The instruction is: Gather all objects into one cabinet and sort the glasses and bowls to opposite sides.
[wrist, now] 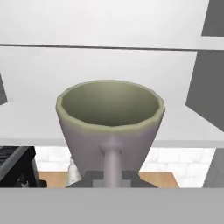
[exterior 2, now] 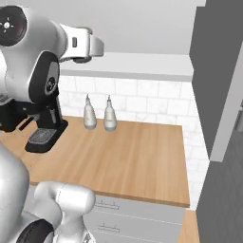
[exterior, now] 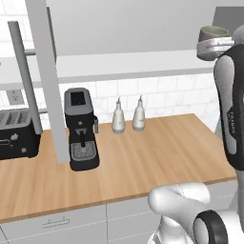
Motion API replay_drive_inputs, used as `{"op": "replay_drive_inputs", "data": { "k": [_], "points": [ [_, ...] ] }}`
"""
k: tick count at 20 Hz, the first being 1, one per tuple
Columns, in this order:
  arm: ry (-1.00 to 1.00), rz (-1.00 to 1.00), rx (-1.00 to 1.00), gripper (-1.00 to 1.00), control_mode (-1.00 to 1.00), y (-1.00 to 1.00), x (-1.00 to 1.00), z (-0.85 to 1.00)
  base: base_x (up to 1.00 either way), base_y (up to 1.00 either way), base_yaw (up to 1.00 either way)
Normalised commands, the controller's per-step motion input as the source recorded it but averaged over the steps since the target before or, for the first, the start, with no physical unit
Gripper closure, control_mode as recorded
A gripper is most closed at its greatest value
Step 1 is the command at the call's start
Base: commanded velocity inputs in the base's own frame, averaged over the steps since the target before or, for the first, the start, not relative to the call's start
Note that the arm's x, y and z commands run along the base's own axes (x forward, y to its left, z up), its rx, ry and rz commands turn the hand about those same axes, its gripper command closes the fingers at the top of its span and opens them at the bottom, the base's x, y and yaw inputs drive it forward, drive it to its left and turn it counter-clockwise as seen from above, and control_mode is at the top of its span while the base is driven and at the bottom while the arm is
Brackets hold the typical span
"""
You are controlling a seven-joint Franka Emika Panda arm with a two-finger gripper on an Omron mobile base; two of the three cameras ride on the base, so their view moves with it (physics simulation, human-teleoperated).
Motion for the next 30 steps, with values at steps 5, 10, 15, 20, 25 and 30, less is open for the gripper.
{"op": "replay_drive_inputs", "data": {
  "k": [5,10,15,20,25,30],
  "points": [
    [-0.36,0.0,0.0,1.0,-1.0,0.0,-1.0,-1.0,0.0,0.0,0.0],
    [-0.18,0.0,0.0,1.0,-1.0,0.0,-0.83,-0.4,0.0,0.0,0.0],
    [0.08,0.0,0.0,1.0,-1.0,0.05,-0.29,-0.14,0.0,0.0,0.0],
    [0.1,0.0,0.0,1.0,-1.0,0.01,-0.22,-0.11,0.0,0.0,0.0],
    [0.04,0.0,0.0,1.0,1.0,0.0,-0.13,-0.09,-0.55,0.0,0.0],
    [0.0,0.0,0.0,1.0,1.0,0.0,0.0,0.0,-1.0,0.0,0.0]
  ]
}}
